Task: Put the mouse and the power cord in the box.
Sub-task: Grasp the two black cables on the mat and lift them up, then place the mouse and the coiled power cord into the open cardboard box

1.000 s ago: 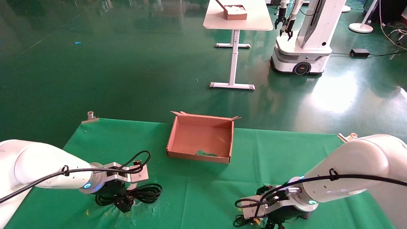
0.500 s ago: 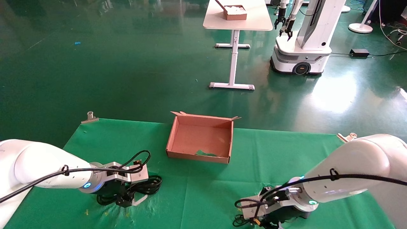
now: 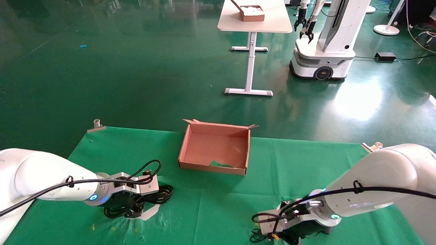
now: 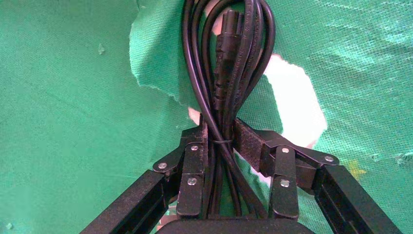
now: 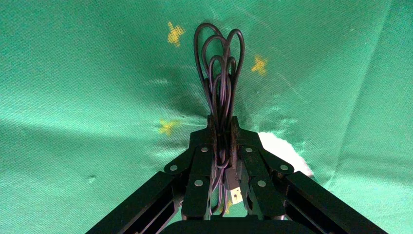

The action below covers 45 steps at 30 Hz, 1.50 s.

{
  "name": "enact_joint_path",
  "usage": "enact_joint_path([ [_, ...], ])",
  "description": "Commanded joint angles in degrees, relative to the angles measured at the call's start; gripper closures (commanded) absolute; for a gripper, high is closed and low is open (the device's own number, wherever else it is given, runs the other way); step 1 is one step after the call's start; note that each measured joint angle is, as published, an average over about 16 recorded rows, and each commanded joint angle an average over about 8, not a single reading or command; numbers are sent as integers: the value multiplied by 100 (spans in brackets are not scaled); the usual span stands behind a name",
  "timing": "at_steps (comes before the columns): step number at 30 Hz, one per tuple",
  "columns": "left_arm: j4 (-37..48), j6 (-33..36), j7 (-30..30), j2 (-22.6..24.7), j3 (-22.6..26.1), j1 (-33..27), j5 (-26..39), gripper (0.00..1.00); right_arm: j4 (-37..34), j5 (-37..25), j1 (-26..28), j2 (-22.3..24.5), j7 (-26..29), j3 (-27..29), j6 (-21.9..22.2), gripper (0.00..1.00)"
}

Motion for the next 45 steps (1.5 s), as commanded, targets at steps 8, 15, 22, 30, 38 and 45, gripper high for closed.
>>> enact_joint_path([
  [8,245,166,1,-225,-173,-328,-193,100,89,124,149,246,75,188,44,100],
  [15,900,735,59,-380,-496,-1080,-704,100,343,144,442,726,165,452,160,100],
  [22,1321,1383,338,-115,-932,-1795,-1570,100,415,102,787,960,217,635,271,100],
  [30,1245,641,782,652,-1014,-1710,-1736,100,675,193,1105,1271,367,844,176,100],
  [38,730,-1400,1095,1269,-424,-990,-1233,100,1238,211,1426,1495,690,1009,-2,100],
  [45,540,-2979,898,1328,797,-531,-852,65,1753,171,1709,1773,958,1130,-243,100],
])
